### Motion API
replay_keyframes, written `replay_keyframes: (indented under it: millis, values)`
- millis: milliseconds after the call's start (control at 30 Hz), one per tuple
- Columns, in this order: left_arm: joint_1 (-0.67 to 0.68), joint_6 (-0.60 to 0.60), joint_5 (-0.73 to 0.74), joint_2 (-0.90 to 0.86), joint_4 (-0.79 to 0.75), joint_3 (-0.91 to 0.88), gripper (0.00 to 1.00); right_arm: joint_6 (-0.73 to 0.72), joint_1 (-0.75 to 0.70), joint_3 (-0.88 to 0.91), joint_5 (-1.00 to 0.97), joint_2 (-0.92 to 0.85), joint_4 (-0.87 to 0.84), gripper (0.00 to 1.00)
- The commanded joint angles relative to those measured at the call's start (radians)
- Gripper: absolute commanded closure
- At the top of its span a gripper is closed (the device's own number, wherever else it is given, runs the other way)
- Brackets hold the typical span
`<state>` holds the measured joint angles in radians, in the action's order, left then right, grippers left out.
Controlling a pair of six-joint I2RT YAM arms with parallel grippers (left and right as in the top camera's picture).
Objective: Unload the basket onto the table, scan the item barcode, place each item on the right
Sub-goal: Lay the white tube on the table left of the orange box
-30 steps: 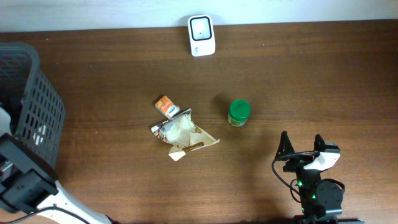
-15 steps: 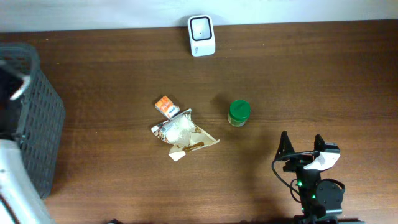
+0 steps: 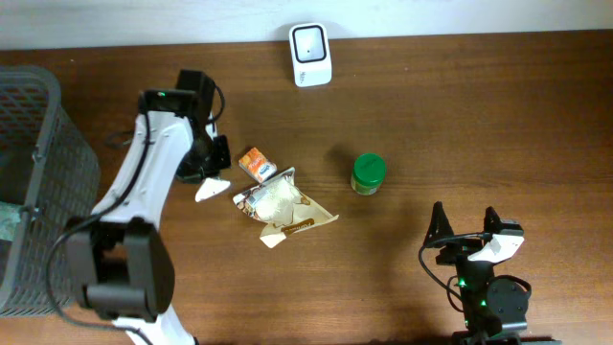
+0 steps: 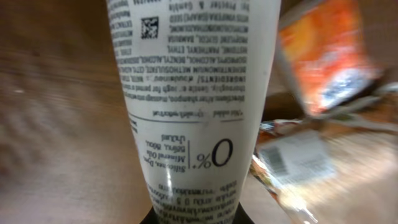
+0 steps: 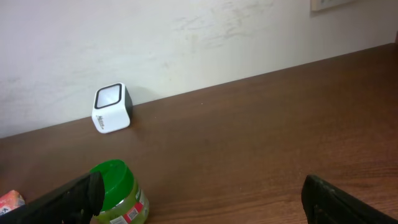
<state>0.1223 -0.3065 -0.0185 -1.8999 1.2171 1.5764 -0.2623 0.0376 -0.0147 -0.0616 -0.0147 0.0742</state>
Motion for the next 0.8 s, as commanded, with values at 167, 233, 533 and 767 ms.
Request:
replay_keyframes:
  millis: [167,233,533,767]
  values:
    - [0.013,-0.014,-0.027,-0.071,-0.215,-0.199,0.55,-0.004,0.008,0.009,-0.002,0.006,0.001,0.01]
    - [0.027,-0.014,-0.027,-0.071,-0.233,-0.198,0.22,-0.004,0.008,0.009,-0.002,0.006,0.001,0.02]
    - [-0.030,-0.014,-0.031,0.070,-0.040,0.233,0.18,-0.004,0.008,0.009,-0.002,0.006,0.001,0.02]
    - [-0.366,-0.065,-0.110,0.293,-0.010,0.444,0.10,-0.004,0.008,0.009,-0.002,0.006,0.001,0.02]
